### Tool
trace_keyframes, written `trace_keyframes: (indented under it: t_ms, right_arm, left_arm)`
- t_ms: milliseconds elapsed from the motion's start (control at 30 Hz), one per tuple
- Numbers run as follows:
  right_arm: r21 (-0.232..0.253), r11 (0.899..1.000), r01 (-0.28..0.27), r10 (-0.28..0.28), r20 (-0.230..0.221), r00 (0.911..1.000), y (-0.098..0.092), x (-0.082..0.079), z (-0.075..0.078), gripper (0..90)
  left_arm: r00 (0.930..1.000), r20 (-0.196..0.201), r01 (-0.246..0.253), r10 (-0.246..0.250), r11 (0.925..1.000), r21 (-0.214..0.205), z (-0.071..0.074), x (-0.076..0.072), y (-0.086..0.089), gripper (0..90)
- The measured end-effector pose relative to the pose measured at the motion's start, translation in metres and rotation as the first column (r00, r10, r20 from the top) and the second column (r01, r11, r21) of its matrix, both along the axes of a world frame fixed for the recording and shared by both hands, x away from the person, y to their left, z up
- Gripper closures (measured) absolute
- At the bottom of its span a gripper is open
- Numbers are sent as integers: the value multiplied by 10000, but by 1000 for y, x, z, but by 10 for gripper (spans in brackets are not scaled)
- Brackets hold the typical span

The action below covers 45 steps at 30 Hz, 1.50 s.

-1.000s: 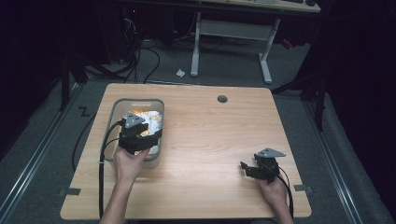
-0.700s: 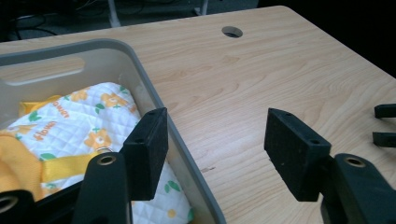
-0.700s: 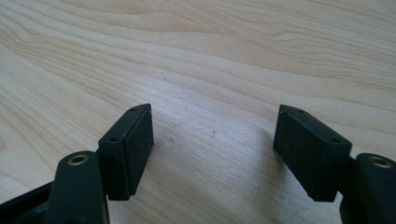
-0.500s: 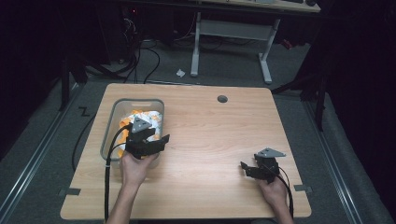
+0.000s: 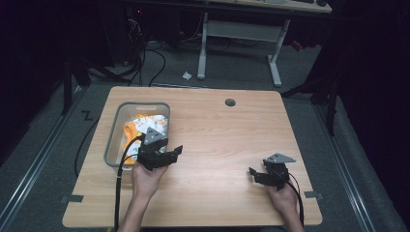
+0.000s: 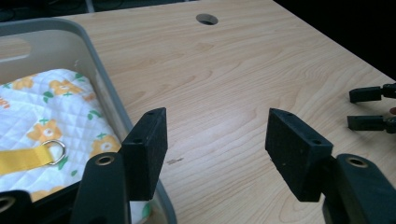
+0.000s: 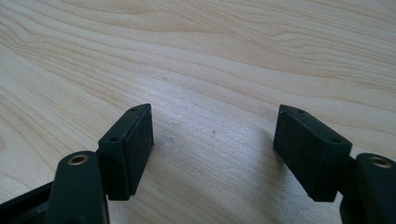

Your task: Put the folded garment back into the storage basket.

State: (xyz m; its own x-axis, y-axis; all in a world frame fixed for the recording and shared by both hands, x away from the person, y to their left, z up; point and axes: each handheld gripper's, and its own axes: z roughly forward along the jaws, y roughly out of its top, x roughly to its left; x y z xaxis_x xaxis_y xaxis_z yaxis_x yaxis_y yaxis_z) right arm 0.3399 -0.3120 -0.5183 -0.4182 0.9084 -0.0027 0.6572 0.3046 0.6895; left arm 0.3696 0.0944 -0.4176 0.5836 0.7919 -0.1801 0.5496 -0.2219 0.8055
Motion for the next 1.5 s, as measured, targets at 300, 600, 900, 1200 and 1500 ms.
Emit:
trace_keyframes:
  t_ms: [300,600,900,1200,1500]
  right_arm:
    - [-4,10000,0,0,2,10000,0,0,0,289]
    - [-5,10000,1,-1,2,10000,0,0,0,290]
    - [-2,10000,3,-3,1,10000,0,0,0,289]
    - [-3,10000,0,0,1,10000,0,0,0,289]
    - [-1,10000,0,0,-1,10000,0,0,0,289]
  left_arm:
    - [9996,-68,268,-268,9996,-40,-9,-4,-11,396]
    - [9989,-46,477,-476,9988,140,-16,-9,-25,392]
    - [9967,-225,790,-786,9967,204,-26,-13,-41,389]
    - [9951,-505,859,-855,9963,67,-39,-18,-49,389]
    - [9880,-915,1290,-1248,9908,411,-56,-22,-64,389]
